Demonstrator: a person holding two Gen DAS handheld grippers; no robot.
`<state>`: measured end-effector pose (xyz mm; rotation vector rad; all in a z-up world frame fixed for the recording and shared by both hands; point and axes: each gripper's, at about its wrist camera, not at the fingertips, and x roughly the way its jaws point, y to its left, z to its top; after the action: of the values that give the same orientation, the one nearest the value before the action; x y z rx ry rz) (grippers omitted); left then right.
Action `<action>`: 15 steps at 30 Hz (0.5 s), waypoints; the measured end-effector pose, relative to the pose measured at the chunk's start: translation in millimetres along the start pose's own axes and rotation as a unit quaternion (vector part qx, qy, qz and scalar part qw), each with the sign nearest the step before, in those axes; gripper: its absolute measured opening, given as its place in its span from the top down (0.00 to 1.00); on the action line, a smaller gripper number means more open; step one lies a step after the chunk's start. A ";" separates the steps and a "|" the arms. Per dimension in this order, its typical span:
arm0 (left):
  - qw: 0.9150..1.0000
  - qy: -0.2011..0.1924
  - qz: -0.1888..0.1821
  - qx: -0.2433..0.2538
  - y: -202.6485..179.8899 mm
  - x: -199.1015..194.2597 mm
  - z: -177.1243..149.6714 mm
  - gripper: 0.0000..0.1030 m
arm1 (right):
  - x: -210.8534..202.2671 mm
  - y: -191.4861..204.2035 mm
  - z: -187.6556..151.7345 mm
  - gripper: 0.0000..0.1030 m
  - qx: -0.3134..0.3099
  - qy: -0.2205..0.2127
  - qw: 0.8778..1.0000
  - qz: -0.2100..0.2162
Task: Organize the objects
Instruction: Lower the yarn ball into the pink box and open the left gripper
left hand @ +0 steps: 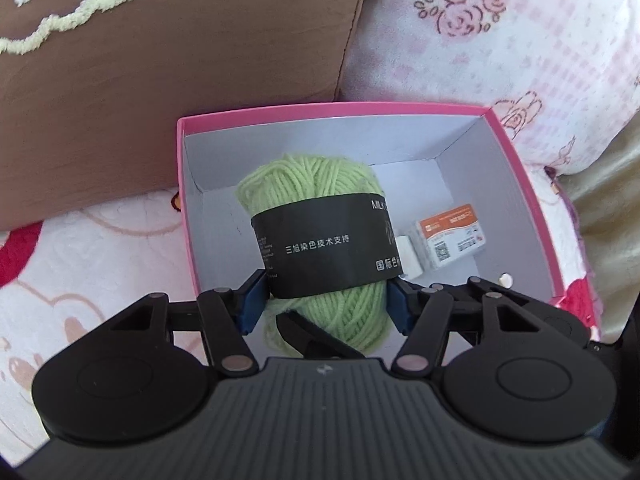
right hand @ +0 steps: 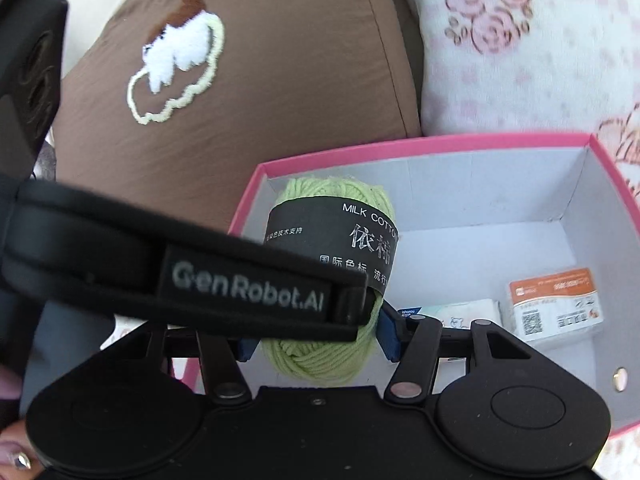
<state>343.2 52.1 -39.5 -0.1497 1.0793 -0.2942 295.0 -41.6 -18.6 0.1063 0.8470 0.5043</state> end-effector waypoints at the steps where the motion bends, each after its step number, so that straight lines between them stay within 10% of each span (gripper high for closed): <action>1: 1.000 0.002 0.005 0.004 -0.6 2.3 0.5 0.43 | 3.0 -1.4 -0.6 0.41 -0.003 0.001 1.000 0.002; 15: 0.999 0.017 0.044 0.009 -12.1 22.8 4.4 0.42 | 23.6 -17.1 -4.1 0.41 -0.037 0.022 0.999 0.009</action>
<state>355.1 33.5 -53.5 -0.0810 1.1137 -0.2284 311.6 -46.1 -42.5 0.0352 0.8709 0.5563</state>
